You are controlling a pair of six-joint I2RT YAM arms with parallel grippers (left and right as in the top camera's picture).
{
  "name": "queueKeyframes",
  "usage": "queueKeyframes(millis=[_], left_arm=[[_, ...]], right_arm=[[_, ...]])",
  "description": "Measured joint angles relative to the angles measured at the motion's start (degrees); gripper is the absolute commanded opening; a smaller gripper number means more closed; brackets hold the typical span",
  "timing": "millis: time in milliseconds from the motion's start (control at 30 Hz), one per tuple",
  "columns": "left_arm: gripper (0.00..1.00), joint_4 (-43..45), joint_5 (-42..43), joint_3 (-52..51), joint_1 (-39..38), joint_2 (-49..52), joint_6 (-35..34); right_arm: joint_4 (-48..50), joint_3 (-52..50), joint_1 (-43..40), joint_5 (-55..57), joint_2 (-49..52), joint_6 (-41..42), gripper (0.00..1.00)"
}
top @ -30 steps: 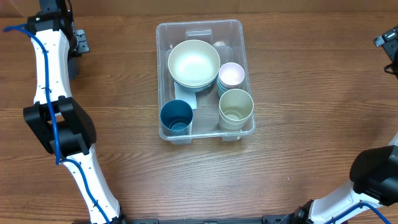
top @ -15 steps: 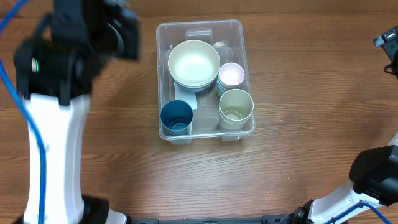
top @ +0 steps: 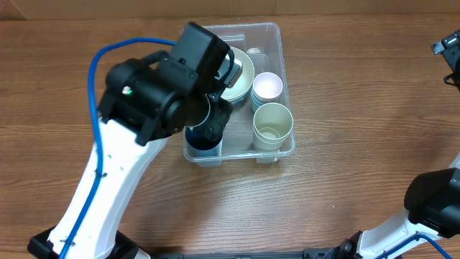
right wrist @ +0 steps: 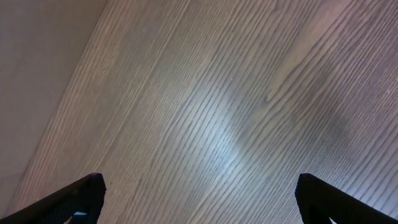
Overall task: Pack container
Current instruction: 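Lower the teal cup into the teal cup in the bin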
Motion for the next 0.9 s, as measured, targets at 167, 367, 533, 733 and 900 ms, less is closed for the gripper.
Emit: queueKeyframes(millis=[167, 367, 533, 733, 900], left_arm=[[0.04, 0.0, 0.0, -6.8, 0.0, 0.3, -0.8], [0.15, 0.0, 1.3, -6.8, 0.0, 0.3, -0.9], [0.27, 0.0, 1.7, -6.8, 0.0, 0.3, -1.2], [0.53, 0.0, 1.7, -6.8, 0.0, 0.3, -1.3], [0.92, 2.0, -1.4, -6.8, 0.0, 0.3, -1.2]], right_arm=[[0.0, 0.0, 0.0, 0.0, 0.0, 0.0, 1.0], [0.0, 0.0, 0.0, 0.0, 0.0, 0.0, 1.0], [0.0, 0.0, 0.0, 0.0, 0.0, 0.1, 1.0], [0.0, 0.0, 0.0, 0.0, 0.0, 0.0, 1.0], [0.0, 0.0, 0.0, 0.0, 0.0, 0.0, 1.0]])
